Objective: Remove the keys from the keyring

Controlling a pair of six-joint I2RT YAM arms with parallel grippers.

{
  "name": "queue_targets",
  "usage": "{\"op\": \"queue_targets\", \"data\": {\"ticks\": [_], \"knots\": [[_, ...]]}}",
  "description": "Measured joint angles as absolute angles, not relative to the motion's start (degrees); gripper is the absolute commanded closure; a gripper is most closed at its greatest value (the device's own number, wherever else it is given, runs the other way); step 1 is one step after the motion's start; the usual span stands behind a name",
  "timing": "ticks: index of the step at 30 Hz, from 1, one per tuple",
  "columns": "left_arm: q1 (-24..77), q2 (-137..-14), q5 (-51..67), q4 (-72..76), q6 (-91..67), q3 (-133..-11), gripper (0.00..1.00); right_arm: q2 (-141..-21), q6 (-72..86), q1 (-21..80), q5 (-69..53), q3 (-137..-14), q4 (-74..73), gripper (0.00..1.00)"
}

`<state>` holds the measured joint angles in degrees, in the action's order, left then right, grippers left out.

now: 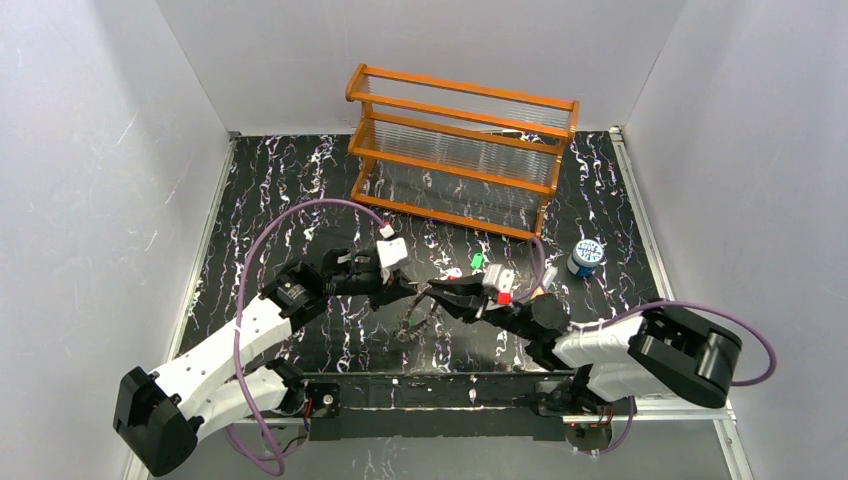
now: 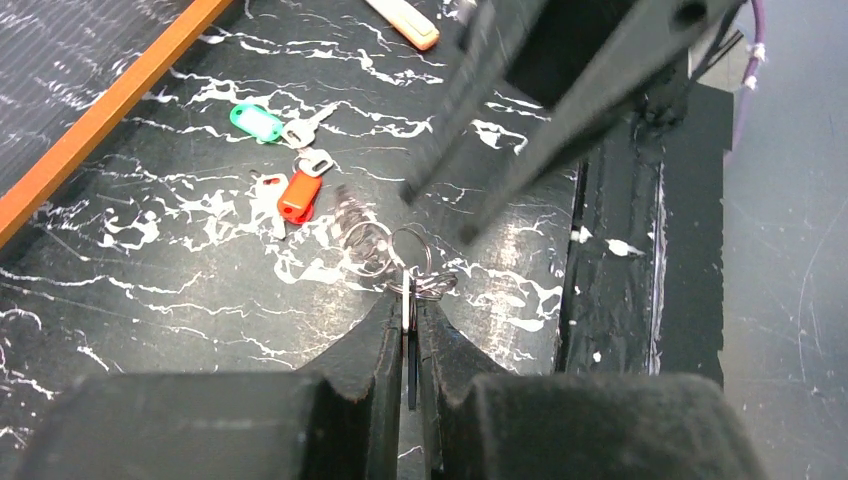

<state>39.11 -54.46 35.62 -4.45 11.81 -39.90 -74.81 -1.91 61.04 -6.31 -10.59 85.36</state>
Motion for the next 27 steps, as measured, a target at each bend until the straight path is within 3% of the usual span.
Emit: {"op": "queue_targets", "data": {"ticks": [9, 17, 27], "knots": [[39.1, -51.7, 40.6, -7.7, 22.5, -39.1, 1.00, -64.3, 0.2, 51.4, -24.2, -11.0, 74.2, 0.57], [39.1, -51.3, 46.0, -9.2, 28.4, -38.7, 1.00, -63.6, -1.4, 48.9, -36.3, -13.8, 63.8, 0.59], [39.1, -51.3, 49.6, -10.2, 31.9, -38.7, 1.00, -68.3, -0.6, 48.7, -44.8, -17.5, 62.9, 0.61]]}}
